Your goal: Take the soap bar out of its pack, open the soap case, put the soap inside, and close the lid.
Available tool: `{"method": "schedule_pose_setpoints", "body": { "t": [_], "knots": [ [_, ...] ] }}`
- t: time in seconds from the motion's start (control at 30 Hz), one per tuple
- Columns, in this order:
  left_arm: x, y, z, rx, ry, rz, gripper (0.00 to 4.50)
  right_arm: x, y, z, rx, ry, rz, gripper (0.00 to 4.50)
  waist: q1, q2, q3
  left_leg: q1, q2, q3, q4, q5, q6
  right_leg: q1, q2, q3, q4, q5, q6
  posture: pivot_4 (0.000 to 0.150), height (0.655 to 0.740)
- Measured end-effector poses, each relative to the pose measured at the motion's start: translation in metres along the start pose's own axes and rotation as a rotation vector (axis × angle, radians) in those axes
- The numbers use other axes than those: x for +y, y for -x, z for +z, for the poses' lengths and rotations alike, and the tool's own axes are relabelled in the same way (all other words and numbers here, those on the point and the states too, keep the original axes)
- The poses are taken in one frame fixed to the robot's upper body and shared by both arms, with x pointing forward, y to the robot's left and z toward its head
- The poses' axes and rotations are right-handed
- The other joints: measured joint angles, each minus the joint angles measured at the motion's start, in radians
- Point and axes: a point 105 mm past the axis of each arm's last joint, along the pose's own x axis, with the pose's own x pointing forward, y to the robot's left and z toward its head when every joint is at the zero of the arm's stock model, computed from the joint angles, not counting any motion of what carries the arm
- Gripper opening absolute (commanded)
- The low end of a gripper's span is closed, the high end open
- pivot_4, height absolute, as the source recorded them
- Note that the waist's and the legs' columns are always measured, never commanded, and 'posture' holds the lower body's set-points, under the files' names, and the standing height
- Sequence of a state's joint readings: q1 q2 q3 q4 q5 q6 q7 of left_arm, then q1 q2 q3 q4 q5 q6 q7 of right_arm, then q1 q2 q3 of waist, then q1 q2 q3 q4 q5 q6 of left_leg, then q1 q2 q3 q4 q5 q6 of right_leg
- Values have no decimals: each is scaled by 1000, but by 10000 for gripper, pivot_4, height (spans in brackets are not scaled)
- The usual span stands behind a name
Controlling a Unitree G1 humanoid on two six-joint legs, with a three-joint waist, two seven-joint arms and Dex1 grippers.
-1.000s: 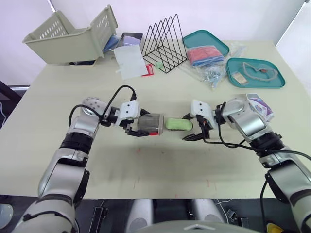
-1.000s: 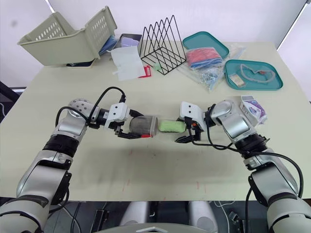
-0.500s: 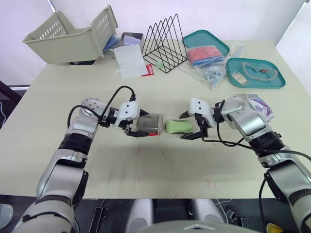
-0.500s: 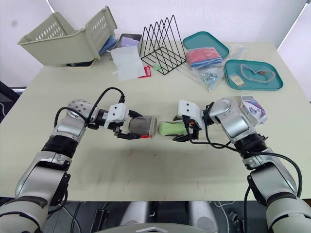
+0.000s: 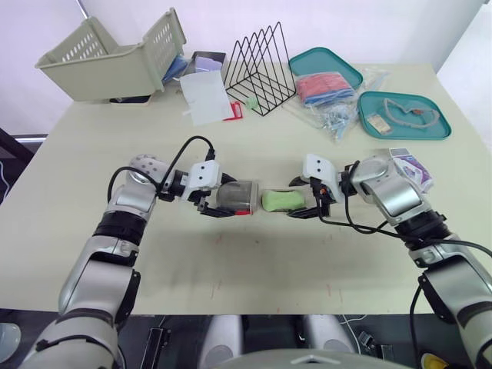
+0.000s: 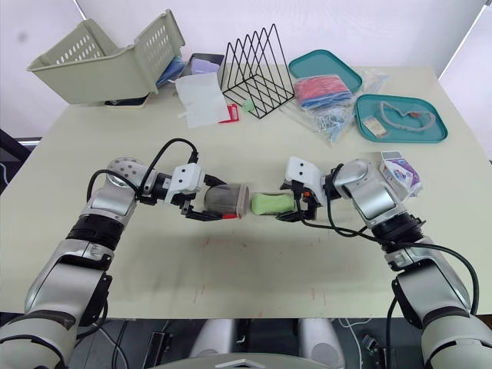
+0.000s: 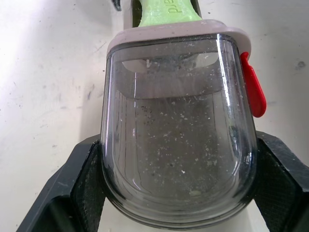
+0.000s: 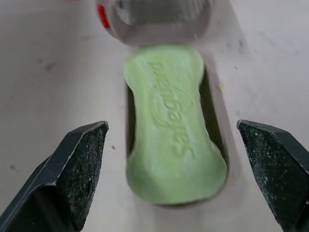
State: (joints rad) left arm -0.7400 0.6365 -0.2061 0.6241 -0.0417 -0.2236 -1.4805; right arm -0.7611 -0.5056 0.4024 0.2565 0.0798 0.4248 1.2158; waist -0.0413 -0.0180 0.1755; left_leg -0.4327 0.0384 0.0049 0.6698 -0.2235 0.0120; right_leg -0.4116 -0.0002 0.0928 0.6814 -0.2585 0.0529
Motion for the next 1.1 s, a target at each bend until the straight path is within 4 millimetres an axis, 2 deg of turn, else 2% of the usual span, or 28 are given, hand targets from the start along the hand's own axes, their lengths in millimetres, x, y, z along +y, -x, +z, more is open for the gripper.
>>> {"method": "schedule_pose_setpoints", "body": {
  "t": [0.5, 0.6, 0.7, 0.87, 1.1],
  "knots": [
    [0, 0, 0, 0, 0, 2, 34572, 3, -7, -5, 3, -9, 6, 45000, 0, 0, 0, 0, 0, 0, 0, 0, 0, 0, 0, 0, 0, 0, 0, 1500, 7400],
    [0, 0, 0, 0, 0, 3, 34572, 3, -7, -6, 7, -4, -1, 36542, 0, 0, 0, 0, 0, 0, 0, 0, 0, 0, 0, 0, 0, 0, 0, 1500, 7400],
    [0, 0, 0, 0, 0, 3, 34572, 3, -6, -5, 5, 16, -5, 24788, 0, 0, 0, 0, 0, 0, 0, 0, 0, 0, 0, 0, 0, 0, 0, 1500, 7400],
    [1, -2, 1, -6, -1, 4, 34572, 4, -4, -5, 18, 52, -7, 24788, 0, 0, 0, 0, 0, 0, 0, 0, 0, 0, 0, 0, 0, 0, 0, 1500, 7400],
    [1, -12, 5, -37, 15, 7, 34572, 6, 11, -5, 87, 68, 5, 24788, 5, 0, 0, -1, 0, 0, 0, 0, 0, 0, 0, 0, -1, 0, 0, 1500, 7400]
  ]
}}
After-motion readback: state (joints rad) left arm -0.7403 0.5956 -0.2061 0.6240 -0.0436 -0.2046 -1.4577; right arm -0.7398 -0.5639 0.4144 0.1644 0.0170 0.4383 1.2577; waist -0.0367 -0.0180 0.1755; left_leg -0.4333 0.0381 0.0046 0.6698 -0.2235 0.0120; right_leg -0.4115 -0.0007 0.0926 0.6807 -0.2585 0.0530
